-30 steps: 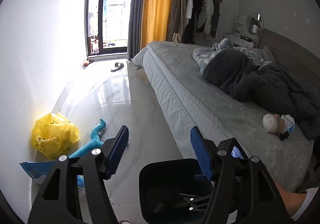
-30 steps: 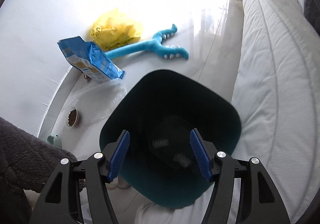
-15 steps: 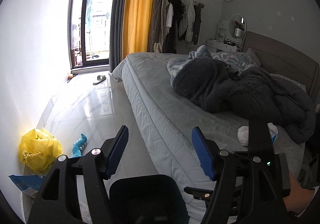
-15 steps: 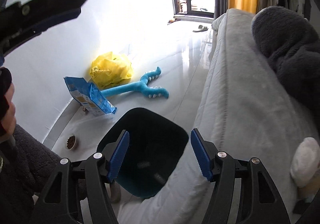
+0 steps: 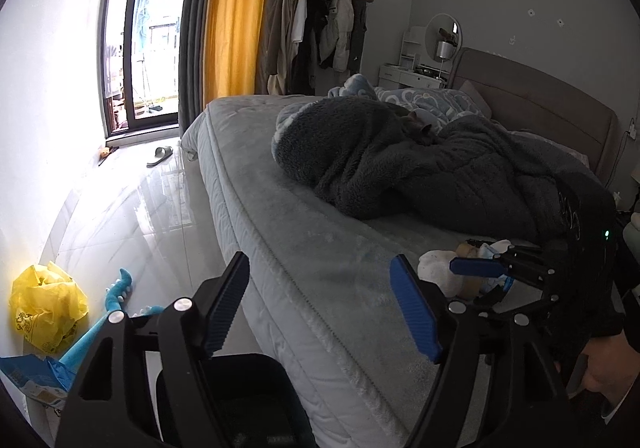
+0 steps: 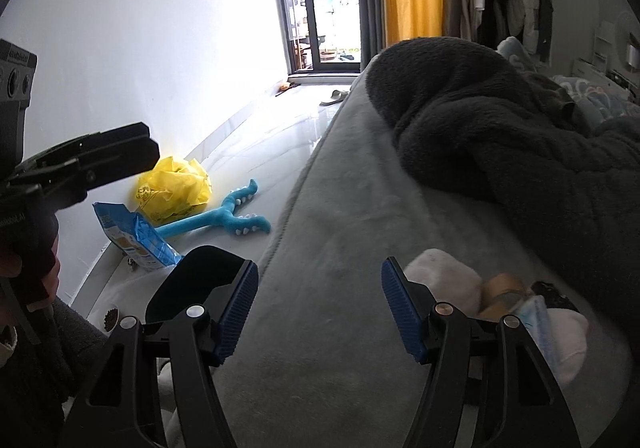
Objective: Collect trash
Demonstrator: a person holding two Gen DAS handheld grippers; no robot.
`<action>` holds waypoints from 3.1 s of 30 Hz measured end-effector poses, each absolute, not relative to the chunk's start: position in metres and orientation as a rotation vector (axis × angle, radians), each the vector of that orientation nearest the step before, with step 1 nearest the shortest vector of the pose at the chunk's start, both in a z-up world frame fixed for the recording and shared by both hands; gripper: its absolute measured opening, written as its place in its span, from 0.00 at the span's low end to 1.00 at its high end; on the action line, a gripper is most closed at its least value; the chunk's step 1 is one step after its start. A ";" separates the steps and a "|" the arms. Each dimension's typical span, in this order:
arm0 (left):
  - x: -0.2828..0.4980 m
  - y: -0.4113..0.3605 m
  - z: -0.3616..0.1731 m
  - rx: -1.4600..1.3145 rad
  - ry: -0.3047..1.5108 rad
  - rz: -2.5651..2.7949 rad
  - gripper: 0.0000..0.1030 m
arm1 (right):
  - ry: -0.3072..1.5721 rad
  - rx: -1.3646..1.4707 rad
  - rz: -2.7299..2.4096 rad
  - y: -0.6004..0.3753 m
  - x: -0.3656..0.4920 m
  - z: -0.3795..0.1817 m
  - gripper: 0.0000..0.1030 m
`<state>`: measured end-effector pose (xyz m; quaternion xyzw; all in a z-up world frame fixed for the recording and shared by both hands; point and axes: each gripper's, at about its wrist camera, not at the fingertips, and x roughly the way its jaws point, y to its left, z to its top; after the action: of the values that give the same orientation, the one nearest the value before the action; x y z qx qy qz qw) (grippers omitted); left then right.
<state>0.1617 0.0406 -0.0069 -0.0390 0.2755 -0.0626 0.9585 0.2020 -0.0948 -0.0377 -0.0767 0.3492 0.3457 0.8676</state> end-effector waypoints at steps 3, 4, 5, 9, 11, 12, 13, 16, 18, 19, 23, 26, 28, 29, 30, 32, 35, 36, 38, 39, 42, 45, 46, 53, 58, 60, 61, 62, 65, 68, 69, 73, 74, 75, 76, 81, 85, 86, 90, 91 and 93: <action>0.165 0.030 -0.014 -0.077 0.579 -0.152 0.74 | 0.724 -0.118 0.701 -0.118 0.209 -0.035 0.63; 0.167 0.025 -0.016 -0.074 0.584 -0.161 0.74 | 0.722 -0.101 0.694 -0.126 0.211 -0.035 0.63; 0.168 0.021 -0.019 -0.069 0.589 -0.170 0.74 | 0.724 -0.092 0.683 -0.135 0.213 -0.034 0.63; 0.171 0.003 -0.028 -0.044 0.618 -0.213 0.74 | 0.728 -0.065 0.641 -0.163 0.219 -0.036 0.63; 0.176 -0.008 -0.035 -0.063 0.650 -0.249 0.74 | 0.728 -0.040 0.626 -0.176 0.222 -0.037 0.63; 0.177 -0.013 -0.038 -0.076 0.662 -0.265 0.74 | 0.729 -0.023 0.623 -0.182 0.223 -0.037 0.63; 0.180 -0.018 -0.041 -0.087 0.677 -0.282 0.74 | 0.732 -0.005 0.621 -0.189 0.224 -0.038 0.63; 0.184 -0.036 -0.049 -0.101 0.705 -0.320 0.74 | 0.752 0.019 0.611 -0.204 0.226 -0.043 0.63; 0.186 -0.047 -0.053 -0.095 0.714 -0.335 0.74 | 0.770 0.024 0.608 -0.211 0.226 -0.048 0.59; 0.187 -0.053 -0.055 -0.089 0.718 -0.342 0.74 | 0.781 0.026 0.608 -0.214 0.227 -0.051 0.57; 0.190 -0.073 -0.061 -0.072 0.736 -0.373 0.74 | 0.797 0.026 0.592 -0.224 0.227 -0.057 0.55; 0.193 -0.088 -0.068 -0.055 0.754 -0.396 0.74 | 0.803 0.031 0.581 -0.233 0.226 -0.060 0.53; 0.193 -0.097 -0.073 -0.043 0.767 -0.409 0.74 | 0.814 0.043 0.591 -0.236 0.226 -0.063 0.48; 0.194 -0.101 -0.075 -0.040 0.773 -0.416 0.74 | 0.819 0.049 0.601 -0.236 0.227 -0.065 0.44; 0.195 -0.104 -0.077 -0.039 0.778 -0.422 0.74 | 0.825 0.052 0.609 -0.237 0.228 -0.067 0.40; 0.196 -0.111 -0.081 -0.041 0.793 -0.435 0.74 | 0.838 0.041 0.613 -0.236 0.230 -0.071 0.35; 0.198 -0.120 -0.087 -0.044 0.811 -0.446 0.74 | 0.861 0.029 0.625 -0.236 0.232 -0.078 0.26; 0.199 -0.122 -0.088 -0.047 0.816 -0.449 0.74 | 0.864 0.024 0.625 -0.235 0.233 -0.079 0.21; 0.200 -0.127 -0.091 -0.054 0.826 -0.455 0.74 | 0.865 0.025 0.631 -0.238 0.233 -0.079 0.16; 0.201 -0.130 -0.092 -0.057 0.829 -0.456 0.73 | 0.858 0.037 0.635 -0.240 0.232 -0.078 0.15; 0.203 -0.138 -0.097 -0.060 0.844 -0.446 0.72 | 0.835 0.072 0.640 -0.250 0.231 -0.072 0.14; 0.206 -0.143 -0.102 -0.066 0.863 -0.417 0.71 | 0.809 0.104 0.644 -0.259 0.228 -0.065 0.14; 0.206 -0.144 -0.104 -0.071 0.869 -0.405 0.71 | 0.799 0.112 0.646 -0.262 0.227 -0.062 0.14; 0.210 -0.157 -0.106 -0.100 0.850 -0.389 0.71 | 0.724 0.157 0.650 -0.277 0.219 -0.042 0.14; 0.217 -0.164 -0.112 -0.122 0.873 -0.340 0.69 | 0.704 0.175 0.632 -0.291 0.218 -0.038 0.14; 0.218 -0.166 -0.114 -0.136 0.880 -0.325 0.69 | 0.704 0.179 0.626 -0.296 0.217 -0.039 0.14; 0.219 -0.167 -0.114 -0.137 0.881 -0.311 0.69 | 0.704 0.181 0.624 -0.298 0.217 -0.039 0.14; 0.221 -0.168 -0.114 -0.139 0.882 -0.300 0.69 | 0.704 0.184 0.622 -0.300 0.217 -0.039 0.14; 0.226 -0.171 -0.115 -0.170 0.883 -0.272 0.69 | 0.704 0.190 0.617 -0.305 0.215 -0.039 0.14; 0.229 -0.171 -0.115 -0.202 0.879 -0.245 0.66 | 0.701 0.198 0.615 -0.310 0.214 -0.039 0.14; 0.230 -0.171 -0.116 -0.208 0.879 -0.237 0.63 | 0.702 0.199 0.616 -0.310 0.214 -0.039 0.14; 0.233 -0.174 -0.120 -0.206 0.894 -0.228 0.50 | 0.709 0.205 0.625 -0.309 0.214 -0.039 0.14; 0.233 -0.173 -0.120 -0.202 0.895 -0.230 0.50 | 0.708 0.207 0.626 -0.308 0.214 -0.038 0.14; 0.232 -0.171 -0.119 -0.204 0.894 -0.237 0.48 | 0.707 0.209 0.628 -0.307 0.214 -0.036 0.14; 0.231 -0.170 -0.119 -0.204 0.894 -0.246 0.47 | 0.703 0.212 0.633 -0.306 0.214 -0.034 0.14; 0.224 -0.162 -0.115 -0.197 0.893 -0.280 0.46 | 0.681 0.212 0.649 -0.296 0.215 -0.024 0.14; 0.217 -0.155 -0.110 -0.179 0.886 -0.302 0.46 | 0.680 0.205 0.661 -0.283 0.217 -0.020 0.14; 0.216 -0.153 -0.108 -0.169 0.886 -0.304 0.46 | 0.678 0.205 0.663 -0.280 0.218 -0.018 0.14; 0.209 -0.143 -0.105 -0.158 0.890 -0.315 0.46 | 0.688 0.165 0.656 -0.261 0.222 -0.014 0.06; 0.208 -0.139 -0.103 -0.158 0.887 -0.315 0.46 | 0.697 0.149 0.652 -0.256 0.222 -0.015 0.03; 0.207 -0.132 -0.101 -0.154 0.878 -0.312 0.46 | 0.716 0.107 0.645 -0.246 0.224 -0.017 0.01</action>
<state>0.2074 -0.1320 -0.1010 -0.0743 0.4230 -0.1505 0.8904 0.2242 -0.2458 -0.0166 0.0516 0.3443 0.3098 0.8848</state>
